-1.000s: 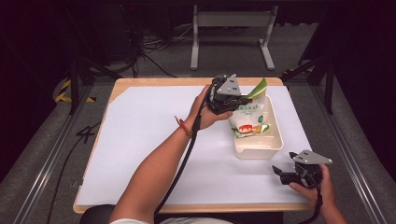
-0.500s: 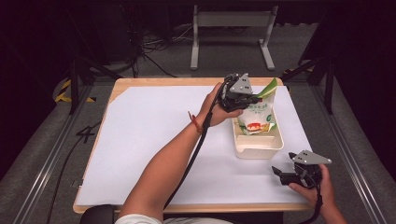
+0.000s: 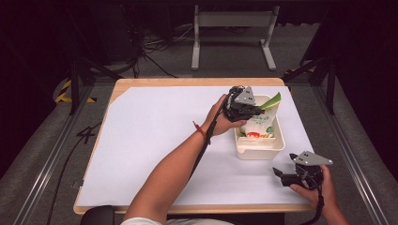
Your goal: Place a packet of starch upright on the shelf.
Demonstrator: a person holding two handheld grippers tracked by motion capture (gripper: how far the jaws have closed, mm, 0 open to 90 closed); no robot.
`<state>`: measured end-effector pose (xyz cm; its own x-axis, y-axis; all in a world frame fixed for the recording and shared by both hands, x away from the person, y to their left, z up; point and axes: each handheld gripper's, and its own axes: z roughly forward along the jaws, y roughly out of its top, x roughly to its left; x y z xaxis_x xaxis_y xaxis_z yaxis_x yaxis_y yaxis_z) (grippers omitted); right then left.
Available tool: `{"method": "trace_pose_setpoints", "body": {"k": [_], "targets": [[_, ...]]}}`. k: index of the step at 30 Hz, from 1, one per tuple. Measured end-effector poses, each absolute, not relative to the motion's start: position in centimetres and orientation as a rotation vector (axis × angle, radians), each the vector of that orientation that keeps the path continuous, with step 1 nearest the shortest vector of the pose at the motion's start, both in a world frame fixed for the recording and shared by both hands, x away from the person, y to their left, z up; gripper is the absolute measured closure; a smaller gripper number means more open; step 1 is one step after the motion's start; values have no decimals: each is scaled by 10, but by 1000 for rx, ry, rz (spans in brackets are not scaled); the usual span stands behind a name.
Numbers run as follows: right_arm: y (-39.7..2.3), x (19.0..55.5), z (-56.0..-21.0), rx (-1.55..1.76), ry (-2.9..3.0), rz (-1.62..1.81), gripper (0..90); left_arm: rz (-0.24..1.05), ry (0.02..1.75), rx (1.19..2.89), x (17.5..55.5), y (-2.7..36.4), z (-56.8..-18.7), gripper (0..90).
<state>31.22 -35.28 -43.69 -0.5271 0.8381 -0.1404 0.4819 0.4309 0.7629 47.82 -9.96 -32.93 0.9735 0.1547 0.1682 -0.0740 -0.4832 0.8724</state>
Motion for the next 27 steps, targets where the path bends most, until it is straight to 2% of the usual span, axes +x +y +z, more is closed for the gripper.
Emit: {"method": "trace_pose_setpoints", "body": {"k": [27], "targets": [[-352,312,-436,1104,2175,928,156,253,90,2101,477,-102,-337,875]]}}
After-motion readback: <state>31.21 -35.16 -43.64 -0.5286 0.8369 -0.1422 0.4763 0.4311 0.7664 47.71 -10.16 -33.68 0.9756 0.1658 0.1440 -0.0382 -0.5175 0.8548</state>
